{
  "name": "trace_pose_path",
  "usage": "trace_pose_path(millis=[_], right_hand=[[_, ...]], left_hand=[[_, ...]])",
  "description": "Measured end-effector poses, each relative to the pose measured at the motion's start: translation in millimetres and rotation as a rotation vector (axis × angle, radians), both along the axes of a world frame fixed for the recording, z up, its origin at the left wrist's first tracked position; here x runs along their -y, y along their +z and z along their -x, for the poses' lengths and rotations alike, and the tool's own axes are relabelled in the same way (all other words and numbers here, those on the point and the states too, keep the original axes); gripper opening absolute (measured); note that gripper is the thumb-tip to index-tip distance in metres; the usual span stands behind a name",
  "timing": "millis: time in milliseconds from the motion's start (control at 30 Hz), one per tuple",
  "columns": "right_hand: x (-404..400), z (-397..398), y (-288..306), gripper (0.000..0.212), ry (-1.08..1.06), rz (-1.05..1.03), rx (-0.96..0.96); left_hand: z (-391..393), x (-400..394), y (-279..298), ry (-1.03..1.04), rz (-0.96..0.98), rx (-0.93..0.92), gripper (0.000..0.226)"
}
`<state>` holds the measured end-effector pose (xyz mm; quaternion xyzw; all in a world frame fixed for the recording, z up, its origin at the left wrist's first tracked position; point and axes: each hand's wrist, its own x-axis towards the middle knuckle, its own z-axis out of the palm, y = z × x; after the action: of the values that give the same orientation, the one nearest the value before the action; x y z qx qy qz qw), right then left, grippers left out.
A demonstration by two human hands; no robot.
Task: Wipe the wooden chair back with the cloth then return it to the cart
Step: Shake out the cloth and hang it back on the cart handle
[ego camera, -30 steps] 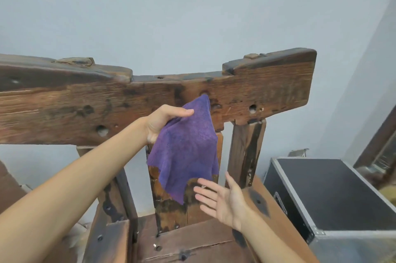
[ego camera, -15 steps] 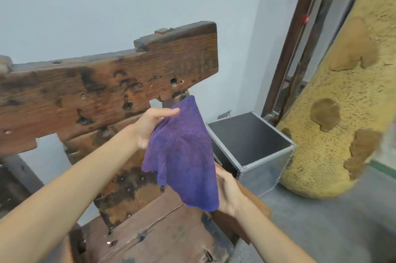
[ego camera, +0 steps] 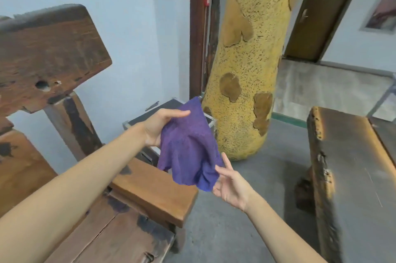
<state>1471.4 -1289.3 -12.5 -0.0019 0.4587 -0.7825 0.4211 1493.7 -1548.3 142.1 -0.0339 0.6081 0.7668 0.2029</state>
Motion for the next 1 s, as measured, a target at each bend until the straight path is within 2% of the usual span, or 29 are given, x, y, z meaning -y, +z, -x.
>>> trace_pose_path(millis=[67,167,333,500,700,800,933,1000], right_hand=[[-43.8,26.3,-4.5,0.083,-0.055,-0.050,-0.060],[-109.3,68.1,-6.6,0.066,-0.135,-0.118,-0.129],[-213.2,138.2,-9.0,0.037,-0.394,-0.351,-0.175],[-277.0,193.1,2.8,0.023,-0.478,-0.517,-0.239],[-304.5,255.9,4.7,0.021,-0.512,-0.717,-0.377],[-313.1,300.3,-1.4,0.020,-0.504,-0.854,-0.416],[-328.1,354.5,-1.5,0.016,-0.555,-0.947,-0.390],[-339.6,385.1,2.4,0.026,-0.567,-0.967,-0.412]], left_hand=[[38.8,-34.2,-5.2,-0.024,0.044,0.013,0.046],[94.1,-76.8,-20.5,0.030,0.147,0.065,0.058],[170.9,-135.7,-65.1,0.216,0.252,0.146,0.037],[214.3,-162.8,-95.7,0.347,0.270,0.146,0.027],[272.9,-176.0,-112.2,0.326,0.378,0.169,0.021],[330.4,-184.9,-122.6,0.300,0.408,0.212,0.022],[414.4,-199.8,-134.8,0.275,0.361,0.197,0.028],[460.1,-210.0,-140.0,0.253,0.329,0.157,0.021]])
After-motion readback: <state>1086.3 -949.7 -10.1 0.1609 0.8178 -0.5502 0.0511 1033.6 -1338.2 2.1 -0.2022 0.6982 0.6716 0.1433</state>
